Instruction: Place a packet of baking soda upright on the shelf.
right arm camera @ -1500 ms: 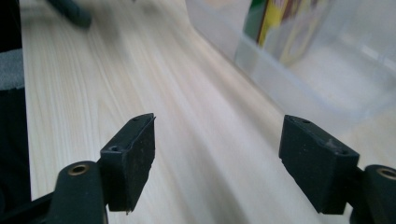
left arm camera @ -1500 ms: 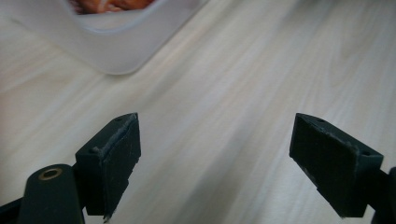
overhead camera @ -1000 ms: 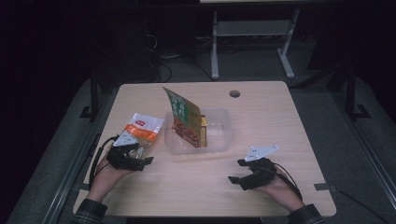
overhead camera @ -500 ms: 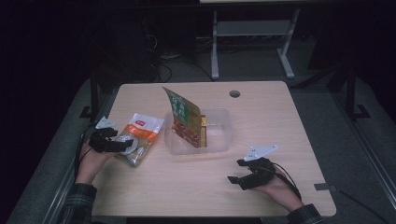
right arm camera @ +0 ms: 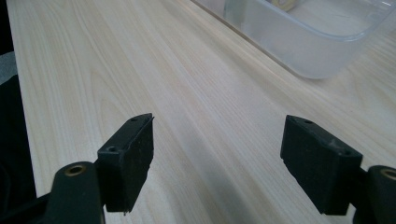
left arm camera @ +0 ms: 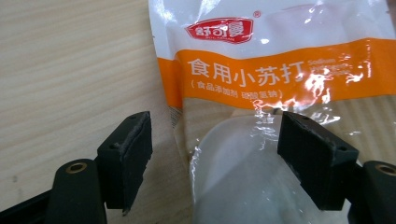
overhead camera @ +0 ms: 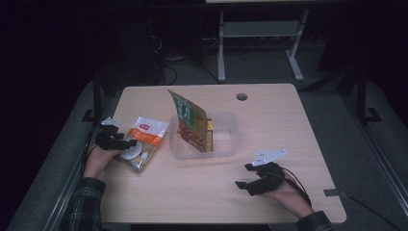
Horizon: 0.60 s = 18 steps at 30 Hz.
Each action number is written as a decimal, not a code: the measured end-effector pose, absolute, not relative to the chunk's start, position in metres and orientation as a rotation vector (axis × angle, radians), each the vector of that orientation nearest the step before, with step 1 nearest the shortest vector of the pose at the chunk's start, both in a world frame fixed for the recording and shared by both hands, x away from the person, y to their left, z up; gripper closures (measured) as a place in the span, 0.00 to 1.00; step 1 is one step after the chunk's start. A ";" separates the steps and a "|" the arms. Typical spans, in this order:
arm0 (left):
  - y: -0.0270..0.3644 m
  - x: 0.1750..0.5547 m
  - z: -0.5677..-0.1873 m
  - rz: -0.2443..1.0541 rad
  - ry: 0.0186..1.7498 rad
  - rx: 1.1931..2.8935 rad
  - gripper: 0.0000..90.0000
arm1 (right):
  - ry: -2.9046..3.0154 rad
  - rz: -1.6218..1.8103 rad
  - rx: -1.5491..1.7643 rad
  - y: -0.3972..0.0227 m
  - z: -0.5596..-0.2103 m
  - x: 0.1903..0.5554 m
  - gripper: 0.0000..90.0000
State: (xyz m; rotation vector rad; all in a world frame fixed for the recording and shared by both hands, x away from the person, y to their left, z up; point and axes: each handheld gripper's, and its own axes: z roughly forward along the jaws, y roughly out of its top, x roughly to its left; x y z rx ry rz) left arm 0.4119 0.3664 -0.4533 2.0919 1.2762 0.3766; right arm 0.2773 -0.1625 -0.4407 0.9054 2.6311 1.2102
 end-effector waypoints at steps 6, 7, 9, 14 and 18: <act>0.371 0.415 -0.460 0.271 1.269 2.062 0.37 | 2.626 1.213 0.903 -0.163 -0.440 0.277 0.28; 0.371 0.415 -0.460 0.262 1.255 2.069 0.40 | 2.625 1.213 0.902 -0.163 -0.440 0.277 0.28; 0.370 0.414 -0.459 0.246 1.242 2.075 0.48 | 2.627 1.211 0.908 -0.163 -0.439 0.276 0.28; 0.368 0.413 -0.459 0.195 1.192 2.095 0.67 | 2.623 1.210 0.905 -0.163 -0.439 0.277 0.28; 0.366 0.412 -0.458 0.192 1.199 2.100 0.75 | 2.621 1.209 0.905 -0.163 -0.439 0.277 0.28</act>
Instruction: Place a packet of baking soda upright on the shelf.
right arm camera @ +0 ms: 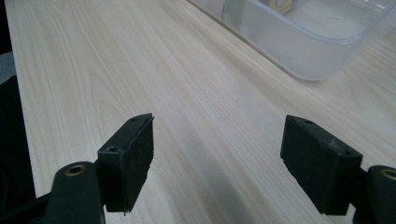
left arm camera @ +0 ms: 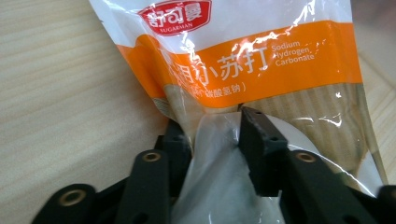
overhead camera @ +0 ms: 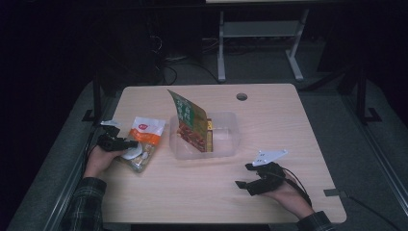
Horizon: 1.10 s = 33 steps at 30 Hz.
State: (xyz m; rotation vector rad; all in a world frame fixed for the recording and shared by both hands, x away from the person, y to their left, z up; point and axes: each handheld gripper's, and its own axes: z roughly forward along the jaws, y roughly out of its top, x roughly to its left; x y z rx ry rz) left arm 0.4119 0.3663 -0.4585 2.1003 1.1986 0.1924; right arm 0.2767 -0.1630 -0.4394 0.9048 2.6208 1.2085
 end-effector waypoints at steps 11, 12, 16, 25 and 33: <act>0.368 0.408 -0.455 0.195 1.180 2.103 0.96 | 2.623 1.198 0.905 -0.162 -0.439 0.277 0.28; 0.369 0.408 -0.454 0.191 1.179 2.089 0.96 | 2.623 1.196 0.905 -0.162 -0.439 0.277 0.28; 0.371 0.402 -0.444 0.188 1.155 2.014 0.97 | 2.621 1.195 0.905 -0.163 -0.439 0.277 0.28; 0.374 0.380 -0.417 0.215 1.078 1.943 0.98 | 2.615 1.200 0.892 -0.164 -0.439 0.278 0.28; 0.380 0.357 -0.397 0.226 1.004 1.889 0.98 | 2.628 1.223 0.898 -0.164 -0.440 0.279 0.28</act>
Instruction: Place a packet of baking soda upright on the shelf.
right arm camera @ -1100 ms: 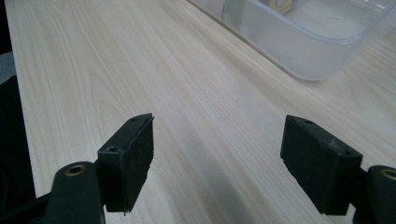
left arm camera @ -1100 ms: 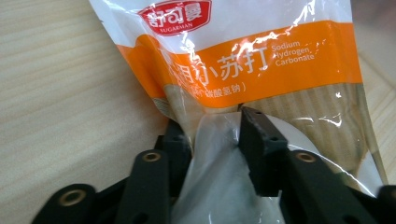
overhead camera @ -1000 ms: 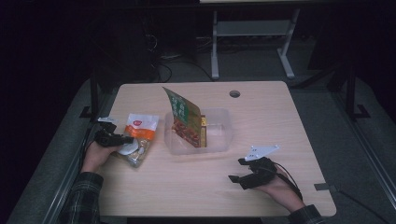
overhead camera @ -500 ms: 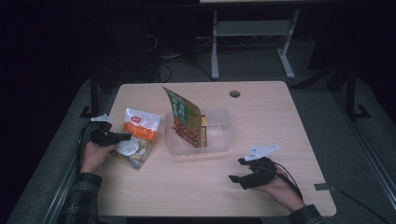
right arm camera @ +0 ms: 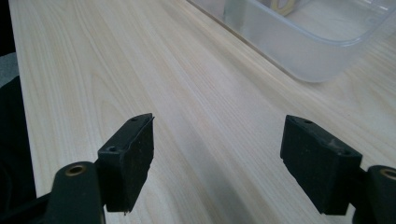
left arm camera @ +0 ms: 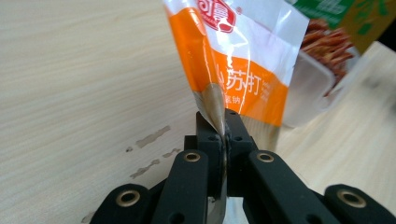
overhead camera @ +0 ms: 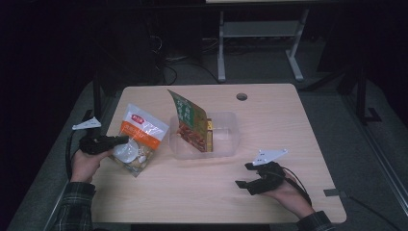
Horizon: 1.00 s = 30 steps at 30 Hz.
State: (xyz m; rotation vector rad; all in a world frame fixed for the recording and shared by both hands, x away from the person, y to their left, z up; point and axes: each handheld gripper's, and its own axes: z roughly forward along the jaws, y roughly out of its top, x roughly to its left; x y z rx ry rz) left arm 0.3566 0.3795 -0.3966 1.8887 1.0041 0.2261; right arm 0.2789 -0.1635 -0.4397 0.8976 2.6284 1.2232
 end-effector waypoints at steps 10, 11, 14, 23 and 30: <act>0.373 0.337 -0.372 0.254 0.915 1.866 0.98 | 2.620 1.292 0.880 -0.163 -0.439 0.279 0.32; 0.372 0.336 -0.369 0.251 0.908 1.863 0.98 | 2.619 1.297 0.882 -0.163 -0.439 0.278 0.32; 0.366 0.330 -0.360 0.236 0.857 1.854 0.98 | 2.614 1.329 0.879 -0.163 -0.438 0.278 0.33; 0.333 0.314 -0.343 0.190 0.727 1.869 0.98 | 2.598 1.410 0.817 -0.153 -0.430 0.274 0.32; 0.293 0.306 -0.341 0.129 0.631 1.886 0.98 | 2.564 1.574 0.749 -0.141 -0.416 0.278 0.32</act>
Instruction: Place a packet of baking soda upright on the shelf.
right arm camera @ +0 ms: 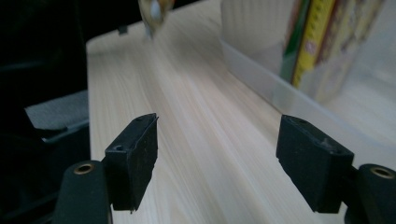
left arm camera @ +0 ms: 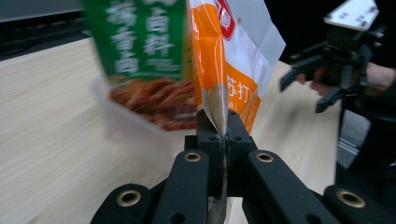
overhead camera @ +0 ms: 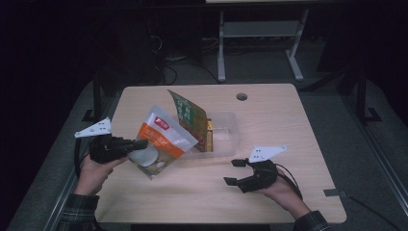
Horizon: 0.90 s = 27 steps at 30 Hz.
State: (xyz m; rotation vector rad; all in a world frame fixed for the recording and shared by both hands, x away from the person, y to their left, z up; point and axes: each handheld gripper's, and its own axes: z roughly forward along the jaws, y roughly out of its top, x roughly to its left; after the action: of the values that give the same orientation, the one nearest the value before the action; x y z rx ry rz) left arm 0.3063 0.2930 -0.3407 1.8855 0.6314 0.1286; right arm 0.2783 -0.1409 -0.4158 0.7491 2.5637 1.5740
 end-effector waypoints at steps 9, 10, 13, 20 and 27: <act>0.238 0.300 -0.352 0.033 0.544 1.900 0.98 | 2.511 1.737 0.615 -0.116 -0.393 0.286 0.32; 0.234 0.300 -0.354 0.031 0.533 1.908 0.98 | 2.508 1.749 0.607 -0.114 -0.392 0.288 0.34; 0.221 0.298 -0.358 0.007 0.514 1.916 0.98 | 2.513 1.793 0.619 -0.106 -0.393 0.293 0.44; 0.212 0.299 -0.366 -0.015 0.517 1.923 0.98 | 2.540 1.849 0.602 -0.100 -0.395 0.298 0.92; 0.207 0.301 -0.372 0.011 0.523 1.951 0.98 | 2.561 1.848 0.519 -0.102 -0.392 0.295 1.00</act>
State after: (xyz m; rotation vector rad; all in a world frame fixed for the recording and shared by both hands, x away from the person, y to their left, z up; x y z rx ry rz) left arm 0.3007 0.2070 -0.3724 1.9514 0.5228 0.0109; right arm 0.2945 -0.1015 -0.3915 0.5186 2.5606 1.8482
